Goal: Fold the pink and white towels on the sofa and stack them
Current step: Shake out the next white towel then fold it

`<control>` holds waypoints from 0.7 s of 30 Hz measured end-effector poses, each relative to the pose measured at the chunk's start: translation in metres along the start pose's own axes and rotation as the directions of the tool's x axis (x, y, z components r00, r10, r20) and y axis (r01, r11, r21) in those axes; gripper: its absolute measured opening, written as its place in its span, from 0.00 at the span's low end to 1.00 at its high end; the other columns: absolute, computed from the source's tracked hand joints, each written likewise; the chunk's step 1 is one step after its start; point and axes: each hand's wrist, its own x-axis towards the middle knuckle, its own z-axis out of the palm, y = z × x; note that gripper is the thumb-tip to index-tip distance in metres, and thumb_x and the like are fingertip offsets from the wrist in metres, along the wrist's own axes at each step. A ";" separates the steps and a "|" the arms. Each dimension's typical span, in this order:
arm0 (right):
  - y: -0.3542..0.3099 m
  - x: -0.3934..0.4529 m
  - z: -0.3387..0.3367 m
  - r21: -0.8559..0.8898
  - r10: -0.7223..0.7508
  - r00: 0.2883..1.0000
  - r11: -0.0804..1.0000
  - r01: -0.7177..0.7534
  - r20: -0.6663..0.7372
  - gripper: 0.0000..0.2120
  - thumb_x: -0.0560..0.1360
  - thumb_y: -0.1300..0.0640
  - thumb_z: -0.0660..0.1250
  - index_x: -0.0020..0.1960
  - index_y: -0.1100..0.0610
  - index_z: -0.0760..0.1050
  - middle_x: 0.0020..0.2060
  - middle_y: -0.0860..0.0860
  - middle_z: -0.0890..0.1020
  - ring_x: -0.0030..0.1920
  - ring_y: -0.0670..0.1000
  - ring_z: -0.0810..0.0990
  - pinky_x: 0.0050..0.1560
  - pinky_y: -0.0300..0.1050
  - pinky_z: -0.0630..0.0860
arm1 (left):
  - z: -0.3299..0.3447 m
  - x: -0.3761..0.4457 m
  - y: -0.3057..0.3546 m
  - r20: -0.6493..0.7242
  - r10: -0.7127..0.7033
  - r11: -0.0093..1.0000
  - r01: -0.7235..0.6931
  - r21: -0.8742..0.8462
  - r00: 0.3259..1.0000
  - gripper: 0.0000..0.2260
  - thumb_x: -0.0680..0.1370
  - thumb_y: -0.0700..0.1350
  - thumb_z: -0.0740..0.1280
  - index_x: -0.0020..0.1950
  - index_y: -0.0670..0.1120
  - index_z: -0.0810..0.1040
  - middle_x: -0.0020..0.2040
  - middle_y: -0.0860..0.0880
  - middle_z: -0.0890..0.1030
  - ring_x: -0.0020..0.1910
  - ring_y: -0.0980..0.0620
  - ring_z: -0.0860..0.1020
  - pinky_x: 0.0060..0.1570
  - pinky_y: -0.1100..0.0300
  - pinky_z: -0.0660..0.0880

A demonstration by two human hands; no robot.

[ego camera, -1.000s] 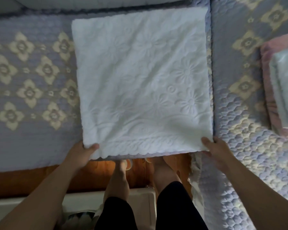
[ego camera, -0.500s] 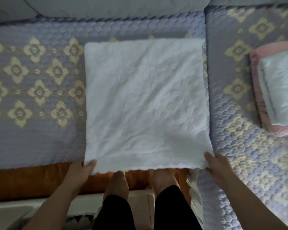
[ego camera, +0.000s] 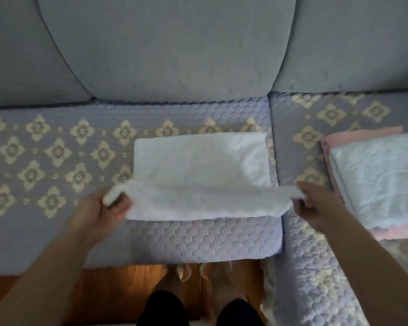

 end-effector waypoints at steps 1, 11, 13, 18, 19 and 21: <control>-0.016 0.015 0.013 0.053 0.013 1.000 0.998 -0.014 0.011 0.08 0.81 0.64 0.61 0.45 0.55 0.74 0.32 0.52 0.79 0.24 0.44 0.78 0.22 0.35 0.73 | 0.005 0.016 0.016 -0.003 -0.004 0.997 0.003 -0.073 1.000 0.07 0.80 0.40 0.60 0.53 0.40 0.76 0.39 0.49 0.81 0.32 0.55 0.81 0.36 0.61 0.81; 0.003 0.206 0.089 -0.621 -0.365 0.931 0.733 0.278 -0.015 0.41 0.61 0.28 0.66 0.67 0.52 0.74 0.57 0.53 0.82 0.54 0.58 0.82 0.53 0.56 0.81 | 0.045 0.198 0.006 -0.221 0.383 0.642 -0.087 0.762 0.897 0.25 0.80 0.58 0.66 0.64 0.37 0.77 0.60 0.39 0.80 0.59 0.37 0.78 0.58 0.49 0.73; 0.000 0.185 0.111 -0.629 -0.405 0.912 0.726 0.279 -0.062 0.34 0.66 0.35 0.69 0.67 0.52 0.74 0.56 0.53 0.81 0.53 0.58 0.82 0.53 0.57 0.82 | 0.051 0.203 -0.002 -0.245 0.467 0.688 -0.175 0.704 0.850 0.18 0.80 0.53 0.67 0.56 0.39 0.78 0.52 0.41 0.81 0.51 0.40 0.79 0.49 0.52 0.72; -0.007 0.180 0.122 -0.662 -0.526 0.818 0.702 0.264 -0.231 0.21 0.77 0.51 0.69 0.67 0.59 0.76 0.58 0.59 0.81 0.59 0.61 0.79 0.57 0.51 0.74 | 0.055 0.187 0.003 -0.167 0.606 0.664 -0.380 0.644 0.778 0.07 0.82 0.47 0.64 0.52 0.43 0.74 0.43 0.48 0.76 0.41 0.50 0.74 0.37 0.59 0.69; -0.009 0.176 0.121 -0.657 -0.553 0.796 0.698 0.284 -0.244 0.19 0.77 0.52 0.68 0.64 0.60 0.77 0.57 0.60 0.81 0.59 0.61 0.78 0.57 0.51 0.74 | 0.052 0.185 0.005 -0.146 0.636 0.632 -0.403 0.662 0.758 0.08 0.83 0.47 0.64 0.51 0.42 0.73 0.41 0.49 0.74 0.39 0.50 0.73 0.36 0.61 0.69; -0.010 0.168 0.117 -0.666 -0.644 0.731 0.650 0.365 -0.228 0.13 0.78 0.54 0.67 0.58 0.61 0.78 0.54 0.61 0.80 0.55 0.62 0.77 0.54 0.51 0.71 | 0.045 0.182 0.006 -0.111 0.671 0.580 -0.426 0.695 0.733 0.10 0.83 0.48 0.63 0.49 0.42 0.71 0.38 0.50 0.71 0.36 0.50 0.71 0.35 0.60 0.68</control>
